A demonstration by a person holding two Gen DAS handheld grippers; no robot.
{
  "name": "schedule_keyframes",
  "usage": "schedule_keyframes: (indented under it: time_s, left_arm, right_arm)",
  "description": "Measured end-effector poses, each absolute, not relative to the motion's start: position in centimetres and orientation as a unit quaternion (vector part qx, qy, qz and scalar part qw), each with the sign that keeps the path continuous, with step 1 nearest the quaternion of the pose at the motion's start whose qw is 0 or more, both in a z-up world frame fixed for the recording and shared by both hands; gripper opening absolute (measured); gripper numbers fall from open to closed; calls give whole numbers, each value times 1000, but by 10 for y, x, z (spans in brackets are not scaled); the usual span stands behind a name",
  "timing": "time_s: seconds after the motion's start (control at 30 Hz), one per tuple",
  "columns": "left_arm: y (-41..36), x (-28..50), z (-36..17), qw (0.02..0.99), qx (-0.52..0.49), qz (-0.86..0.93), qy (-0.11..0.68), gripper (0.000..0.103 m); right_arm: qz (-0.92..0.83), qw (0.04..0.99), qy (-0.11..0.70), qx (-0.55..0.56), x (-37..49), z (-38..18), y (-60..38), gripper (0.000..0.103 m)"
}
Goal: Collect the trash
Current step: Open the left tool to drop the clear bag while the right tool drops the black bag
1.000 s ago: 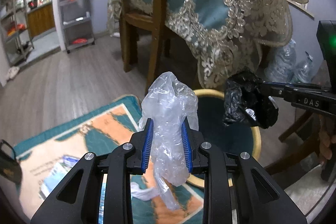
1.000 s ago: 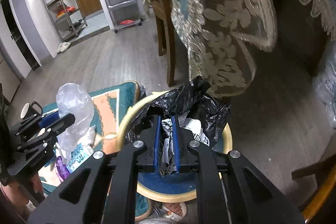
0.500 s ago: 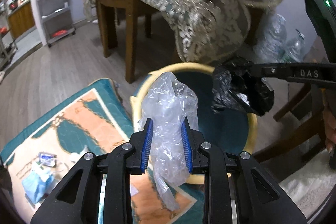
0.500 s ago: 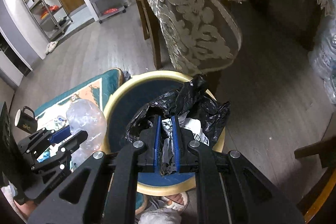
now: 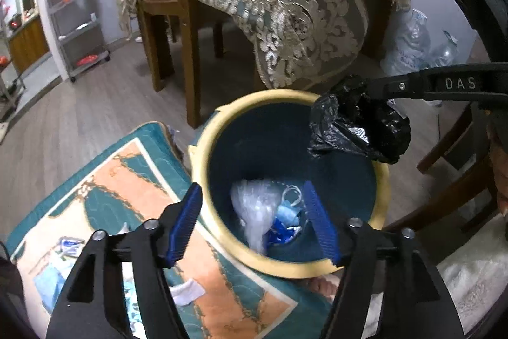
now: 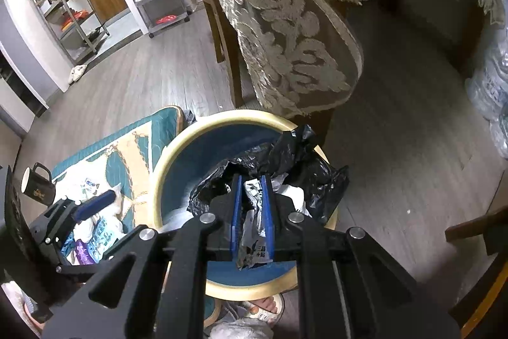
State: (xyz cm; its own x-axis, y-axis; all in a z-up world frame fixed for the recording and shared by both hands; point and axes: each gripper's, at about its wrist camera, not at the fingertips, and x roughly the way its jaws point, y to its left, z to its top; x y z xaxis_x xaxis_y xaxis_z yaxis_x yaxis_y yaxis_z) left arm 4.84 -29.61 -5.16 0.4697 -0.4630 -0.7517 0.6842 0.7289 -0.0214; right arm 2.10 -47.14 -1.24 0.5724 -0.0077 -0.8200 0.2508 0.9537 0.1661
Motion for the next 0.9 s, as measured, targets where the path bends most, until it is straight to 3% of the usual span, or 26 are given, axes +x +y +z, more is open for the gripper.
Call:
schedule_keyframes:
  time_s: [0.2, 0.33, 0.6, 0.77, 0.9]
  left_arm:
    - [-282, 49, -44, 853, 132, -330, 383, 70]
    - [-273, 49, -37, 857, 126, -326, 378, 70]
    - [-247, 48, -26, 866, 111, -311, 375, 71]
    - [-226, 48, -16, 874, 93, -299, 371, 71]
    - [-207, 49, -10, 881, 84, -283, 369, 71]
  right_arm:
    - [-72, 880, 454, 118, 22, -11, -466, 15]
    - [-73, 885, 445, 119, 23, -6, -462, 37]
    - [-70, 888, 439, 116, 28, 2, -447, 57]
    - [-71, 894, 429, 110, 27, 13, -435, 76]
    - [-68, 901, 413, 116, 27, 25, -424, 83]
